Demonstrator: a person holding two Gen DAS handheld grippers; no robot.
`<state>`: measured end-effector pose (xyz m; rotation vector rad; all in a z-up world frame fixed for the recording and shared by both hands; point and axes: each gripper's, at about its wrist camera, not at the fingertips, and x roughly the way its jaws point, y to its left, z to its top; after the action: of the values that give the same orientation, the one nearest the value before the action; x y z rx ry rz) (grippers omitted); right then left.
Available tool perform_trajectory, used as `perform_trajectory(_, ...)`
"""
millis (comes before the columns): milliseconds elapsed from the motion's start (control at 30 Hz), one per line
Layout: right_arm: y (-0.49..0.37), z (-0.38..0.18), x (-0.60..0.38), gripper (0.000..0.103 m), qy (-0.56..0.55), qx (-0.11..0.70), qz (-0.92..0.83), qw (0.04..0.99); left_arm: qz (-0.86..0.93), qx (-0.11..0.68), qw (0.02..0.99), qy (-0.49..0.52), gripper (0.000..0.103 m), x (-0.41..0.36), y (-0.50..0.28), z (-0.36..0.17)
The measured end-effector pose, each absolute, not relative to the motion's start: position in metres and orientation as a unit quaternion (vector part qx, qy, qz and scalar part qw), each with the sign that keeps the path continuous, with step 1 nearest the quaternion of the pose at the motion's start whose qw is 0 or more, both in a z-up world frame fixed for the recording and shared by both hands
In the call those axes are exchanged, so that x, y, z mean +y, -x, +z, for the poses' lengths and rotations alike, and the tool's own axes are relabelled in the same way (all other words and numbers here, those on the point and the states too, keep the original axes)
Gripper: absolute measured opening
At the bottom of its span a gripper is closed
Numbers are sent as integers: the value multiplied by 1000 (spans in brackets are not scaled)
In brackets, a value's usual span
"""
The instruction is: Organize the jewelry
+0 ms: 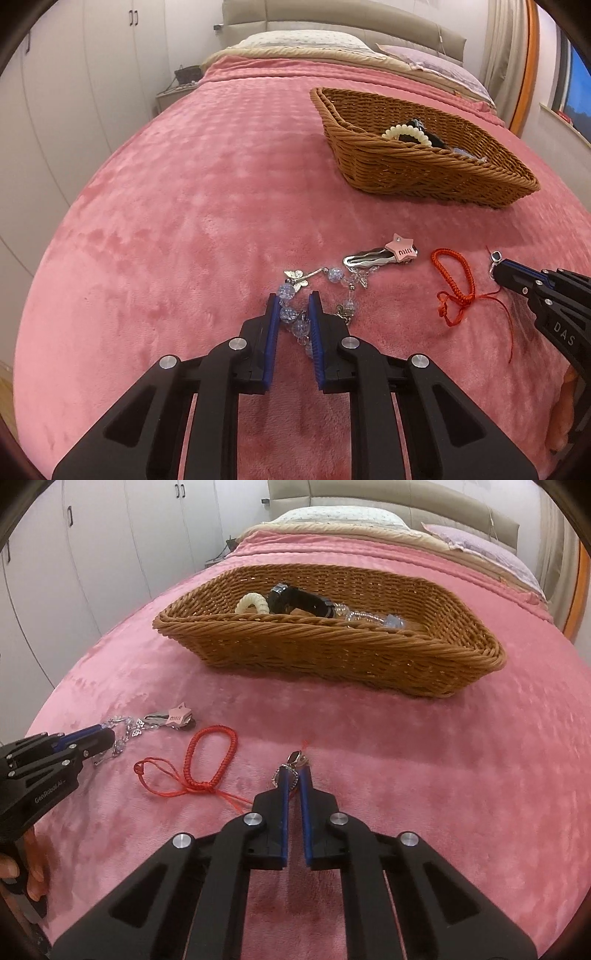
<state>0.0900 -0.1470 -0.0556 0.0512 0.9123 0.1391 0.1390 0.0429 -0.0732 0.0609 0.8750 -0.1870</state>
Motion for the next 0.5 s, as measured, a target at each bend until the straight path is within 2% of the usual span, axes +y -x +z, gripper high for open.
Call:
perform_trajectory(200,-98,-53,-150,6,-38,447,74,891,-92,423,901,-28,14,43,-140,-74)
perform_trajectory(300,-96,-52,-149,11,-34,443,71,893,-93,423,901,-27,14,43,-139,-73)
perform_trajectory(400,-92,-50,-151,27,-39,436,68,897,-94,424,901,-26,14,43,-139,-73)
perform_trajectory(433,-90,-48,-153,37,-42,432,67,898,-94,423,901,-26,14,43,-139,-73)
perform_trajectory(500,-89,-45,-152,40,-38,424,67,902,-94,424,901,-26,14,43,-140,-73)
